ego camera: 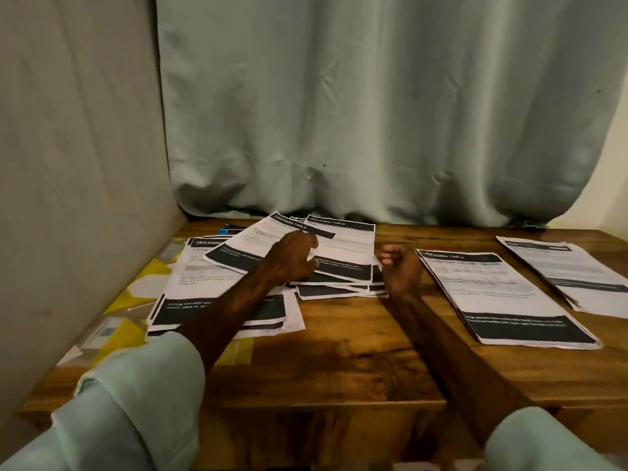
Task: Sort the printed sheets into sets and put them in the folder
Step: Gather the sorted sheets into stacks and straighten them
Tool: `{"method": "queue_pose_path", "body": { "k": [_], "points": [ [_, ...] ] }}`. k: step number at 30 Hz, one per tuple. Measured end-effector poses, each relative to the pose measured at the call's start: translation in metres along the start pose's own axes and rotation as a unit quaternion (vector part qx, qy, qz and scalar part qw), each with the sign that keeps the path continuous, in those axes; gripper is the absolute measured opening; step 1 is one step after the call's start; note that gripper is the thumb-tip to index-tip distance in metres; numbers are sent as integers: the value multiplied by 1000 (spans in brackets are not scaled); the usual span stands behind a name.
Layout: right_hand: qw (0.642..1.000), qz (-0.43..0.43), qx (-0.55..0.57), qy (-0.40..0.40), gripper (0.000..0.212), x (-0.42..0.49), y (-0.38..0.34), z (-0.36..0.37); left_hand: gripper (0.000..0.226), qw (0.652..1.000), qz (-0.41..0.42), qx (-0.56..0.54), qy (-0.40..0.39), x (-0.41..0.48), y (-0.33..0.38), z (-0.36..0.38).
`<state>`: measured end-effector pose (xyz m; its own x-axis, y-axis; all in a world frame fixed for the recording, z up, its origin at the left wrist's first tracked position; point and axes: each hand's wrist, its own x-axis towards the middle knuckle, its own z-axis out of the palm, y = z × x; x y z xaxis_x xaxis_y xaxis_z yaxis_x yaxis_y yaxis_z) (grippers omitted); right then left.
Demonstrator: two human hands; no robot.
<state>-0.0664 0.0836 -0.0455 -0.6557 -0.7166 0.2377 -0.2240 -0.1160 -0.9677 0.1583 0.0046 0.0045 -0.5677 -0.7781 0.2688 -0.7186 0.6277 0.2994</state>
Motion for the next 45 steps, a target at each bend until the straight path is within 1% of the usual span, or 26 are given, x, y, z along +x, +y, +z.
{"method": "queue_pose_path", "body": {
  "k": [1, 2, 4, 6, 7, 11, 14, 15, 17, 20, 22, 26, 30, 35, 38, 41, 45],
  "points": [
    [998, 47, 41, -25, 20, 17, 4, -4, 42, 1000, 2, 7, -11, 6, -1, 1],
    [994, 82, 54, -44, 23, 32, 10, -7, 41, 1000, 1, 14, -23, 11, -2, 1],
    [994, 100, 7, -44, 19, 59, 30, -8, 41, 999, -2, 28, -47, 21, -6, 6],
    [992, 69, -105, -23, 12, 75, 42, -4, 40, 998, 0, 40, -54, 27, -12, 14],
    [988, 56, -140, -24, 15, 78, 43, -3, 39, 998, 2, 43, -52, 28, -15, 17],
    [979, 34, -200, -22, 28, 80, 37, 0, 36, 999, -14, 31, -38, 34, -24, 31],
    [961, 3, -273, -32, 47, 78, 37, -2, 33, 999, -34, 8, -15, 38, -28, 38],
    [952, -13, -302, -38, 47, 77, 36, -1, 33, 999, -35, 7, -11, 37, -28, 39],
    [944, -39, -324, -53, 38, 75, 34, 0, 32, 999, -34, 2, -1, 33, -30, 45],
    [949, -43, -306, -60, 24, 74, 31, 2, 34, 999, -19, 3, 29, 26, -31, 52],
    [953, -44, -296, -54, 24, 75, 35, 2, 37, 999, -13, 1, 41, 23, -32, 57],
    [971, -33, -232, -34, 25, 77, 41, 3, 36, 998, -16, -17, 54, 26, -32, 58],
    [974, -25, -221, -38, 11, 76, 38, 6, 43, 998, -41, -32, 45, 26, -32, 60],
    [969, 6, -239, -53, 17, 75, 36, 9, 45, 997, -38, -40, 56, 26, -33, 66],
    [976, 28, -211, -44, 9, 78, 40, 7, 38, 996, -40, -57, 56, 26, -35, 67],
    [985, 55, -147, -65, 6, 78, 41, 4, 24, 991, -31, -96, 86, 26, -36, 67],
    [989, 82, -89, -85, 6, 77, 37, 1, 19, 983, -16, -129, 126, 28, -37, 60]
  ]
}}
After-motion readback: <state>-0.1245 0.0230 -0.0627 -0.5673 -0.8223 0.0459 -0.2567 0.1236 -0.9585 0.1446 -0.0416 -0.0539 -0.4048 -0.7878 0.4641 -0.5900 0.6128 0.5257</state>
